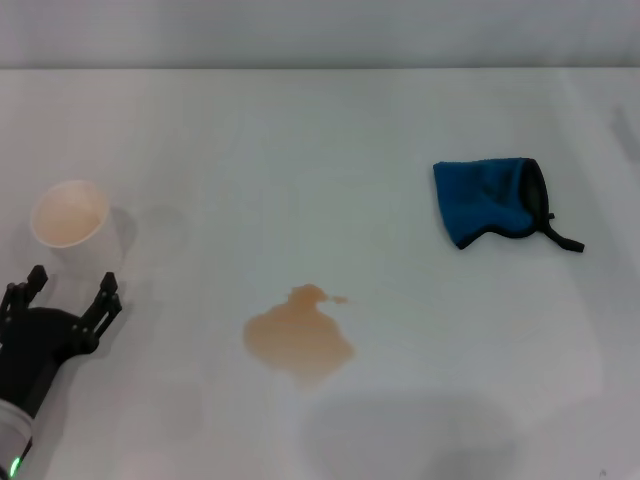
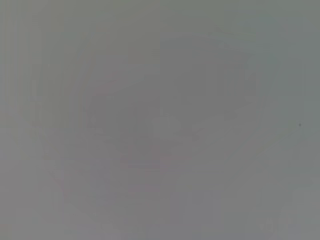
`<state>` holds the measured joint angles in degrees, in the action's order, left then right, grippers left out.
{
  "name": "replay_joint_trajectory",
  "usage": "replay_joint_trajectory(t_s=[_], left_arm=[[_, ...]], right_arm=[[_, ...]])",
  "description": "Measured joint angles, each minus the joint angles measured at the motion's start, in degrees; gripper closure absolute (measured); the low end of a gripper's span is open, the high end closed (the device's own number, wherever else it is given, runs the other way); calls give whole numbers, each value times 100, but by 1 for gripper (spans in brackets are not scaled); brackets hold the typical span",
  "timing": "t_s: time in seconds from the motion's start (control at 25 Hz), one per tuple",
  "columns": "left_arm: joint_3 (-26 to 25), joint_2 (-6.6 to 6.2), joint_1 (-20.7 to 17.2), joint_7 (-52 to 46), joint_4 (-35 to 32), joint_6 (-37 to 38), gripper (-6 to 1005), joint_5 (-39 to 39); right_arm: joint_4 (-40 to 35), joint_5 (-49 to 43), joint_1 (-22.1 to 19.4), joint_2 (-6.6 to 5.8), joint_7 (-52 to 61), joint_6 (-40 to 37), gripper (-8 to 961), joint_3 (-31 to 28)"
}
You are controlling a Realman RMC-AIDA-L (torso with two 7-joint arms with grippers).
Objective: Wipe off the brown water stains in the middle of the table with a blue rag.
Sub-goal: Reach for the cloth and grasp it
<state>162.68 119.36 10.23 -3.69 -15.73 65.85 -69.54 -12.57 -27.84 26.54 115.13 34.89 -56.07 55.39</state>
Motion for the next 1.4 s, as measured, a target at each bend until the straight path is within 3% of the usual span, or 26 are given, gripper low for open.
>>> replay_joint_trajectory(t_s=[0.24,0.64,0.84,1.04,1.4], left_arm=[[-35,2,-483,-70,-109,903,120,-26],[-57,-30,-650,-1005,45,2137,122,-79],[-396,-42,-570,-1489,346,2393,123,-310],[-441,-45,-532,-2009,616,2381,124,-369],[-447,-45,-572,-2084,701,2370,124,-377]], right_arm=[[0,4,0,-8,23,2,126,-8],[0,-27,11,-14,263,39,127,167],[-344,-40,-59,-121,1106,61,127,1160],[-1148,-665,-172,-423,2444,142,127,2041],[-2859,-3967,98,-935,5842,198,131,2123]])
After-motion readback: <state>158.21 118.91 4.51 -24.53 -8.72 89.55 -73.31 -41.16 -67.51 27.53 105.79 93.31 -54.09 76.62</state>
